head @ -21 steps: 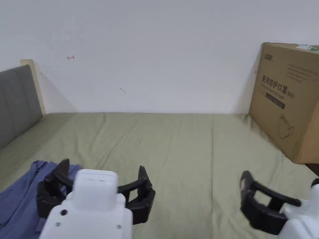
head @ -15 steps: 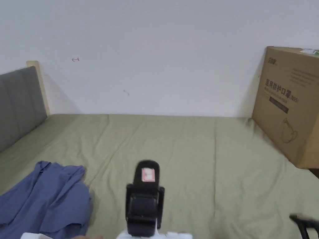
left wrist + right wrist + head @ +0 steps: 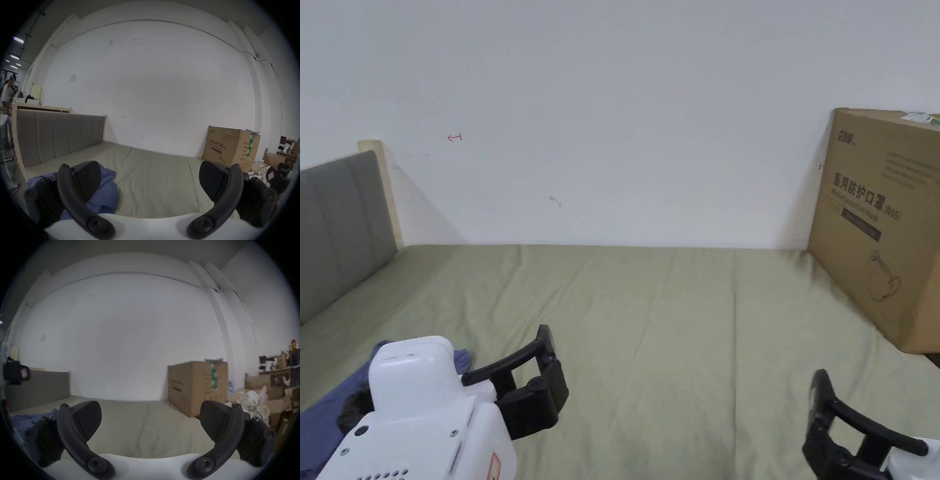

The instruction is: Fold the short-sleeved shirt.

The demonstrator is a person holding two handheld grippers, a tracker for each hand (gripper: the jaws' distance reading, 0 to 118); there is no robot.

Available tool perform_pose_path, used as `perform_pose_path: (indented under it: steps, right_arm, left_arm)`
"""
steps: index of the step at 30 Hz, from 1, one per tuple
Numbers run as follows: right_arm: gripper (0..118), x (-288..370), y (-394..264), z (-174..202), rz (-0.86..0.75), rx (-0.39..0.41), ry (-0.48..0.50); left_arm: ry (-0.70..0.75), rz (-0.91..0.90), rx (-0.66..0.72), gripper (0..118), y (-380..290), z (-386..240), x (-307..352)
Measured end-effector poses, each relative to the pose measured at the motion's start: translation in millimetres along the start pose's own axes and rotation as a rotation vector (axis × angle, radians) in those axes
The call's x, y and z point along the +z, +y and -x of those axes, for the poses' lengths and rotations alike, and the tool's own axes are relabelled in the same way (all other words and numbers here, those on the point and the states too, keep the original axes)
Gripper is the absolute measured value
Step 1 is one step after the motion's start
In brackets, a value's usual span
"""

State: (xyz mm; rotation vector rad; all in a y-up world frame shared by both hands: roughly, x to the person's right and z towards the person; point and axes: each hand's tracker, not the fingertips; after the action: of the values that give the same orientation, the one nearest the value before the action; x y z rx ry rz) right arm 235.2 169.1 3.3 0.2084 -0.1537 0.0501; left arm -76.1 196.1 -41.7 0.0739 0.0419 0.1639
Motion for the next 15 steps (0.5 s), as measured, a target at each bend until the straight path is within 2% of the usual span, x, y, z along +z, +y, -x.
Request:
perform_pose_path:
  steps: [2,4,6,9,13,15]
  right_arm:
    - [118,1,7,6,0.017,-0.048,0.018]
    - [118,-2,12,3,0.025,-0.047,0.006]
    - [118,-2,12,5,0.025,-0.040,0.033]
    - [118,-2,11,2,0.029,-0.041,0.035]
    - [118,-1,12,-6,0.044,-0.096,0.053]
    - [118,-2,13,-5,0.046,-0.093,0.034]
  left_arm:
    - [-0.007,-0.016,-0.052,118,-1,-1,1]
    - [-0.024,-0.023,-0.103,118,0,-8,7]
    - [-0.017,-0.044,-0.134,118,0,-11,8]
    - [-0.027,-0.066,-0.133,118,3,-15,15]
    - [-0.026,-0.060,-0.140,118,3,-16,16]
    - [-0.026,-0.059,-0.140,118,3,-17,17]
